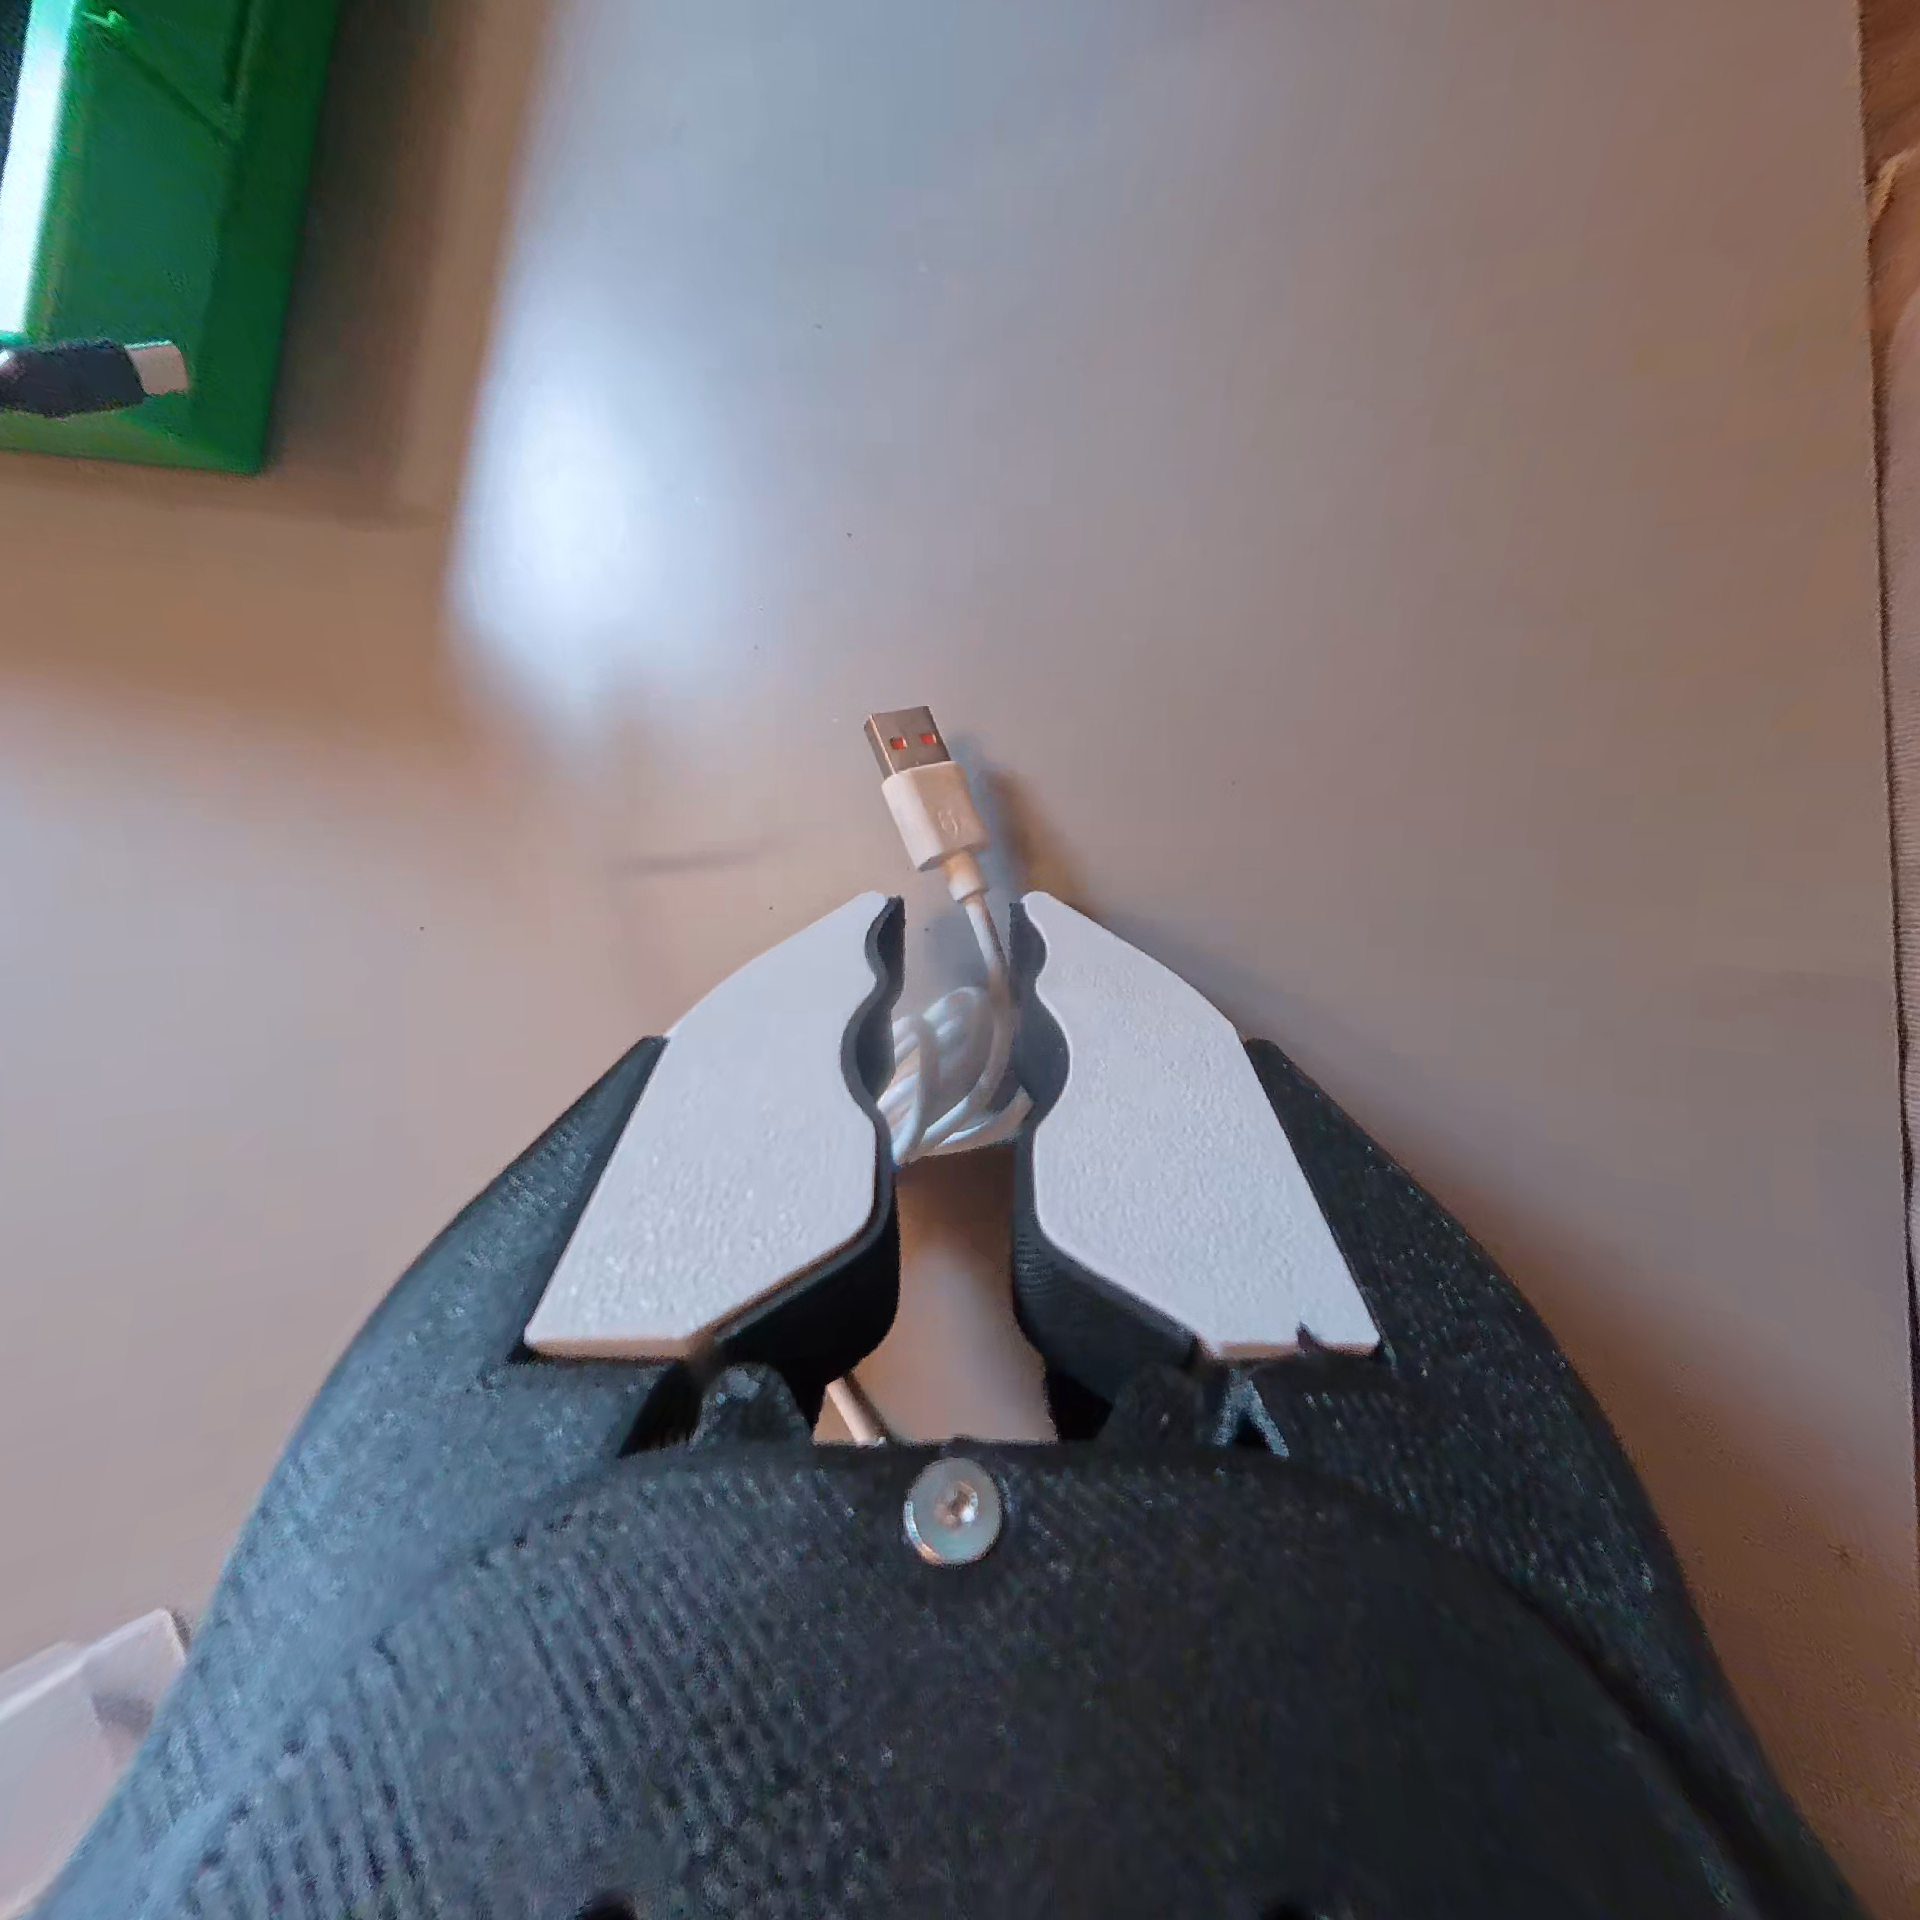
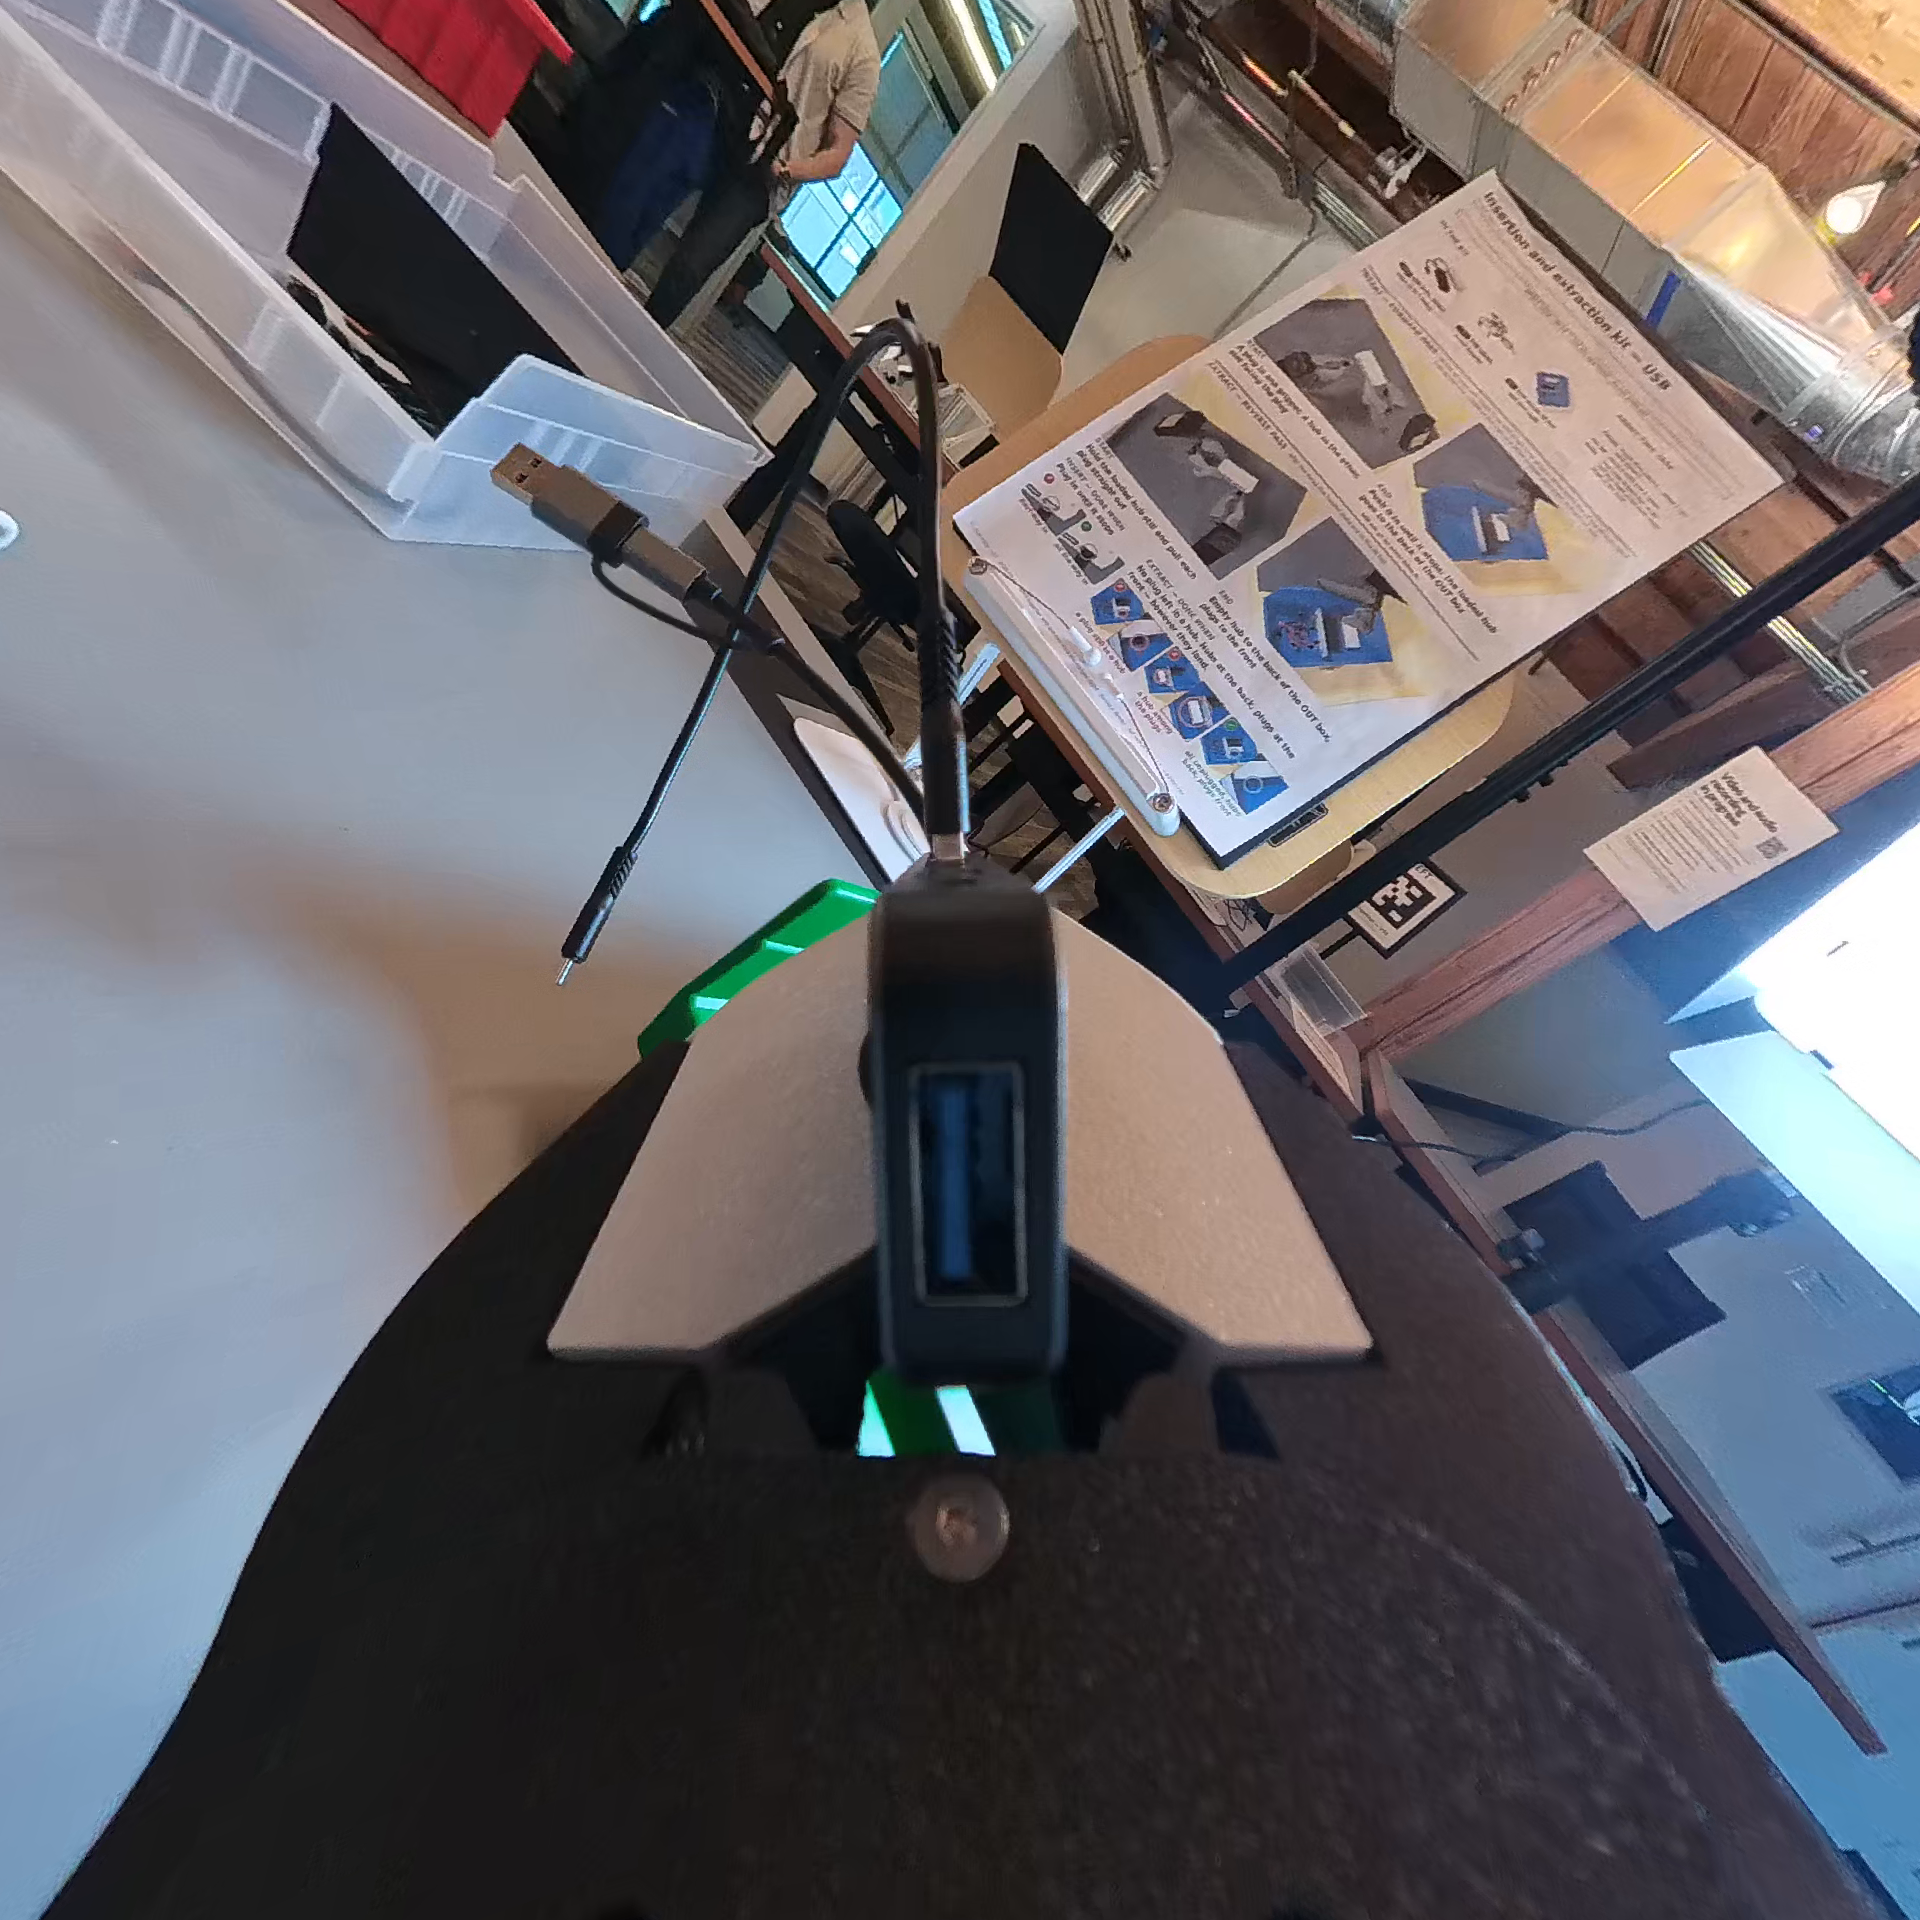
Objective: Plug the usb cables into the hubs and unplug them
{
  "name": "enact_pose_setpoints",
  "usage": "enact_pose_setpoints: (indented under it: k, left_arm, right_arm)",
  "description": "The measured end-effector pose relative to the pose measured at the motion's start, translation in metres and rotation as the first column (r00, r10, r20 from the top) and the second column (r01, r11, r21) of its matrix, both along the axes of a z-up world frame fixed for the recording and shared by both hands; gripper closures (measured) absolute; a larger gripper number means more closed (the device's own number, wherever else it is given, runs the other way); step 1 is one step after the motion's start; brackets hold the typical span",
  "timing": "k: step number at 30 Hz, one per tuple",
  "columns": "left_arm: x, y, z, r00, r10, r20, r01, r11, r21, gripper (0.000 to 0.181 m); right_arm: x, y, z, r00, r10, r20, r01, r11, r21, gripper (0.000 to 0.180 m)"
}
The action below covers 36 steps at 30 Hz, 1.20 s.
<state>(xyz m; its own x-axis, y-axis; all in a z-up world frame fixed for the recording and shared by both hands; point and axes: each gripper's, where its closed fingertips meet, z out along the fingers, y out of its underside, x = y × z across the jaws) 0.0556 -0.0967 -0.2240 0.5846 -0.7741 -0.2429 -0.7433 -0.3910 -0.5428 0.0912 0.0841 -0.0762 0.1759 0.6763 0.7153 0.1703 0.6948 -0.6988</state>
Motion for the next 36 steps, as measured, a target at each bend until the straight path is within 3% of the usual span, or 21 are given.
enact_pose_setpoints:
  k: [12, 14, 17, 20, 22, 30, 36]
  left_arm:
    - [-0.011, 0.02, 0.004, 0.97, 0.034, -0.239, 0.023, 0.972, 0.232, 0.176]
    - [-0.012, 0.022, 0.017, 0.986, 0.047, -0.159, -0.009, 0.972, 0.234, 0.177]
    - [-0.011, 0.025, 0.052, 0.994, 0.066, 0.087, -0.081, 0.98, 0.181, 0.177]
    - [-0.007, 0.033, 0.089, 0.947, 0.076, 0.313, -0.11, 0.989, 0.095, 0.177]
    - [-0.002, 0.04, 0.101, 0.919, 0.077, 0.385, -0.101, 0.994, 0.042, 0.177]
    - [0.01, 0.07, 0.094, 0.931, 0.133, 0.34, -0.085, 0.985, -0.152, 0.177]
    - [0.006, 0.074, 0.091, 0.96, 0.142, 0.242, -0.104, 0.981, -0.162, 0.177]
  right_arm:
    - [-0.001, -0.002, -0.004, 1.0, 0.013, 0.018, -0.013, 1.0, 0.001, 0.166]
    - [-0.001, -0.003, -0.004, 1.0, 0.016, 0.02, -0.016, 1.0, 0.012, 0.166]
    - [-0.002, -0.009, -0.004, 0.999, 0.031, 0.025, -0.033, 0.998, 0.052, 0.167]
    - [-0.007, -0.02, -0.009, 0.998, 0.035, 0.057, -0.042, 0.989, 0.141, 0.167]
    - [-0.012, -0.028, -0.015, 0.995, 0.017, 0.095, -0.039, 0.972, 0.233, 0.167]
    - [-0.03, -0.05, -0.039, 0.981, -0.059, 0.187, -0.044, 0.861, 0.506, 0.167]
    - [-0.034, -0.053, -0.047, 0.975, -0.08, 0.208, -0.049, 0.833, 0.551, 0.167]
